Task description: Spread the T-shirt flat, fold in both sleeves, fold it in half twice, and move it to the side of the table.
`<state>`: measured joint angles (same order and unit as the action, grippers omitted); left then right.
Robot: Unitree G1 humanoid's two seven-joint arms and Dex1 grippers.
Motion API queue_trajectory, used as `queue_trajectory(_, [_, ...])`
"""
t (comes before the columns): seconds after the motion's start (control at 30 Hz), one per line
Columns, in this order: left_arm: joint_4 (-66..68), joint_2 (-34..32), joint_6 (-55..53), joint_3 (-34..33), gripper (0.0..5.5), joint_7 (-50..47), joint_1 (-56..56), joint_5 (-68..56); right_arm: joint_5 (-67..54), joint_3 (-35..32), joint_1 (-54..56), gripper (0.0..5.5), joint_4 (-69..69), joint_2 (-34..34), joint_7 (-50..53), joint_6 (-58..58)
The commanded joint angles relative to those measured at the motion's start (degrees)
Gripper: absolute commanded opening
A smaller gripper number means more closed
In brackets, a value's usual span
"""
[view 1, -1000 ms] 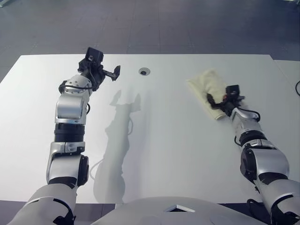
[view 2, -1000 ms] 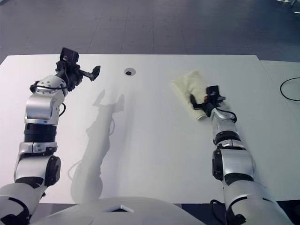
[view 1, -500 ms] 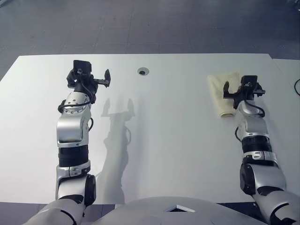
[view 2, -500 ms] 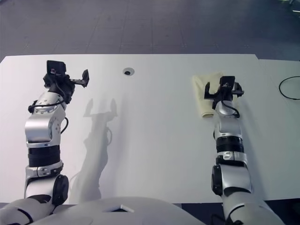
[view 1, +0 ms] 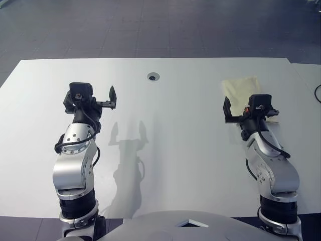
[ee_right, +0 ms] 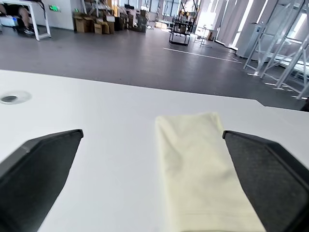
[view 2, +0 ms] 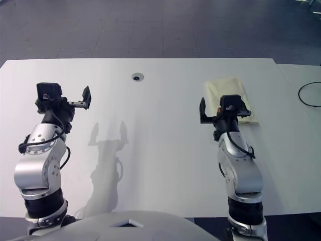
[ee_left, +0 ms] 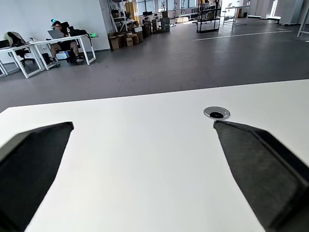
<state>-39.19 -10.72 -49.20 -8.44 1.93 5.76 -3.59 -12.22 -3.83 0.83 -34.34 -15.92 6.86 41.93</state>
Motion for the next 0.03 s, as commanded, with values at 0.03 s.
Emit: queue_trajectory(0.03, [-2.00, -0.10, -3.69, 0.68, 5.40, -0.09, 1.37, -0.25, 0.71, 0.03, 1.34, 5.39, -1.40, 1.20, -0.19, 2.79])
